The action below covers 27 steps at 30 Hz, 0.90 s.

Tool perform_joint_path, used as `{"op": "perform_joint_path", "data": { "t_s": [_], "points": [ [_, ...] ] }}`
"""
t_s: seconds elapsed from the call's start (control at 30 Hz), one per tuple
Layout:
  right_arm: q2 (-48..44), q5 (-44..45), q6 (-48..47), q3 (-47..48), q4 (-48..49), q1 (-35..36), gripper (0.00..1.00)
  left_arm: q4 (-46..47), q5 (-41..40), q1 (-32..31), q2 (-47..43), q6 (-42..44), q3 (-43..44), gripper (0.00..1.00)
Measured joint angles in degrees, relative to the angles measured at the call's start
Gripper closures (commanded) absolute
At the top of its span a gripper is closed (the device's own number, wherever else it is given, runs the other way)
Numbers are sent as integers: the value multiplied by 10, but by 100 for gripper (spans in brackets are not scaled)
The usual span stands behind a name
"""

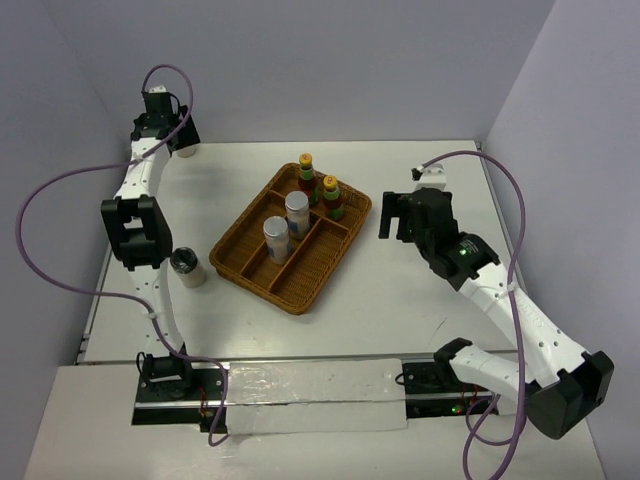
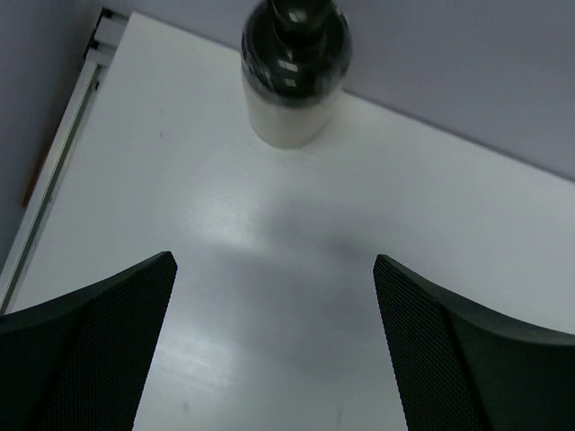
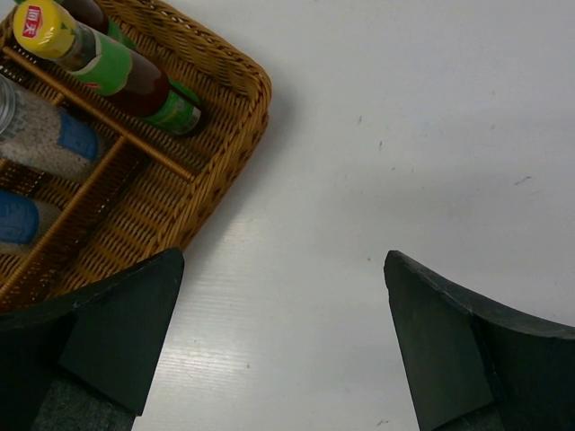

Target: Organize the condiment bottles

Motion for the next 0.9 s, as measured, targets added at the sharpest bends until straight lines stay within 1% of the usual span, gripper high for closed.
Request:
{"op": "perform_joint_path", "data": {
  "t_s": [0.1, 0.23, 0.33, 0.63, 0.9],
  "points": [
    [12, -2, 0, 1, 0, -8, 0, 14, 32, 23, 52, 4, 50, 0],
    [33, -5, 0, 6, 1, -12, 0, 37, 61, 40, 82, 8, 57, 0],
    [51, -7, 0, 14, 1, -14, 0, 60, 73, 38, 97, 14, 57, 0],
    [90, -16, 0, 32, 4, -14, 0, 138, 78, 31, 148, 31, 92, 0],
    [99, -19, 0, 34, 4, -15, 0, 183, 67, 31, 177, 56, 105, 0]
  ]
}}
